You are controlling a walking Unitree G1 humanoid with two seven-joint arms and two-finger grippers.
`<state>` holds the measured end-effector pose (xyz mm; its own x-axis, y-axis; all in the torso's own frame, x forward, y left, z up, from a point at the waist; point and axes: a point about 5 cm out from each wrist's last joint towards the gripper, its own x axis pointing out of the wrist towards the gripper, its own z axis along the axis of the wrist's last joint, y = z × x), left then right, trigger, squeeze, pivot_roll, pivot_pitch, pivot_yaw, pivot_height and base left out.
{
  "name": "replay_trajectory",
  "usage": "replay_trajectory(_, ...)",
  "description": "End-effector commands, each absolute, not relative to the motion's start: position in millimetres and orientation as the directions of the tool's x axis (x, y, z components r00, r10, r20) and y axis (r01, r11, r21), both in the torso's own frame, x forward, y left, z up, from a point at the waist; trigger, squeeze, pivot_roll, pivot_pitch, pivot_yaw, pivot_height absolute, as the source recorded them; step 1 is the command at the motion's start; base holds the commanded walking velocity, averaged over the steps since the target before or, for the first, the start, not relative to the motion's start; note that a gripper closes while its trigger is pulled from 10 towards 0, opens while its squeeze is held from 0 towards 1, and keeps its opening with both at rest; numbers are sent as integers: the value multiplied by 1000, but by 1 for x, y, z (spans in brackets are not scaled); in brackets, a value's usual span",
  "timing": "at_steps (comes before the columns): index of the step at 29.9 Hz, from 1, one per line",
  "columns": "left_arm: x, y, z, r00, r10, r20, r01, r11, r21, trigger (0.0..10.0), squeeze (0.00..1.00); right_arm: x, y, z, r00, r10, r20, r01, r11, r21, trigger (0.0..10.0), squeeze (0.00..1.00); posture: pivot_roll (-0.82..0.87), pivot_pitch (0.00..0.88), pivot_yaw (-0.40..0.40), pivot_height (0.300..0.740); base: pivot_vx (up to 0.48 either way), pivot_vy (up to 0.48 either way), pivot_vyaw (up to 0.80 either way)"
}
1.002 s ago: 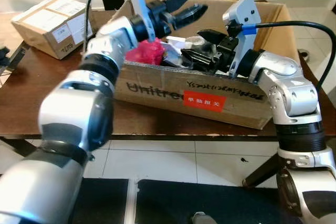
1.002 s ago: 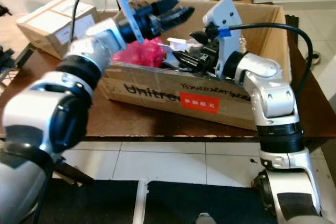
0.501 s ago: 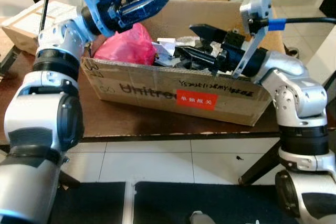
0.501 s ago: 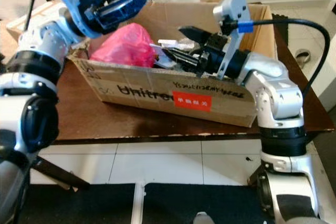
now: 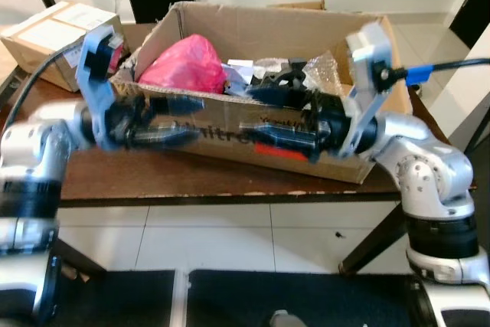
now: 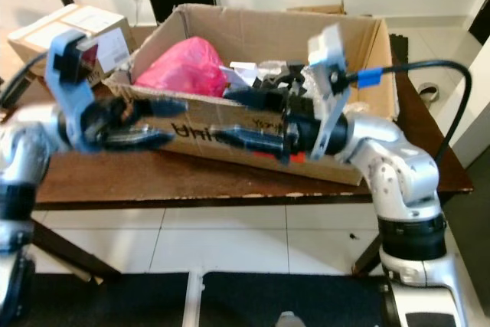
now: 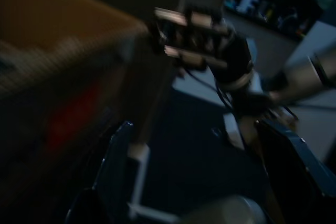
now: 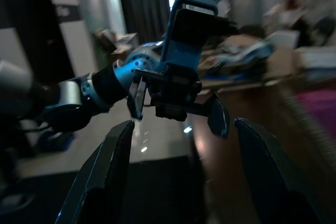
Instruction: Picking trash to rubbish bin
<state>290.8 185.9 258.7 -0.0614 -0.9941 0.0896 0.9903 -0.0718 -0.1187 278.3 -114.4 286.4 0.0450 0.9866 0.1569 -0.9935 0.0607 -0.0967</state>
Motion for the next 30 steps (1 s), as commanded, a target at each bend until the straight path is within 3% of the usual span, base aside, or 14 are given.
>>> replay_trajectory(1,281,186,256,-54,-998,37,991,-58,-122,10000,0,270,-107,283,-19,991,133,-996,-7,-91,10000,0,-97,131,23,740,0,0,0)
replay_trajectory(5,275,178,230,-4,-998,-66,993,4,-118,10000,0,266,-101,269,-50,997,63,-997,-45,-68,10000,0,-95,129,18,740,0,0,0)
replay_trajectory(8,277,169,190,87,-966,-243,987,116,-108,10000,0,268,-91,239,-31,994,-103,-998,-36,-46,10000,0,-97,127,15,740,0,0,0)
replay_trajectory(16,262,164,150,133,-917,-377,964,208,-168,10000,0,270,-90,202,3,957,-290,-1000,-5,-26,10000,0,-101,131,17,740,0,0,0)
replay_trajectory(20,259,164,124,159,-857,-489,940,283,-190,10000,0,269,-95,173,22,887,-462,-1000,11,-27,10000,0,-98,131,14,740,0,0,0)
replay_trajectory(24,262,158,111,217,-841,-496,917,350,-192,10000,0,268,-104,142,25,789,-613,-1000,14,-23,10000,0,-97,131,17,740,0,0,0)
replay_trajectory(30,252,158,69,272,-745,-610,851,482,-209,10000,0,268,-125,89,74,657,-750,-991,132,18,10000,0,-94,134,27,740,0,0,0)
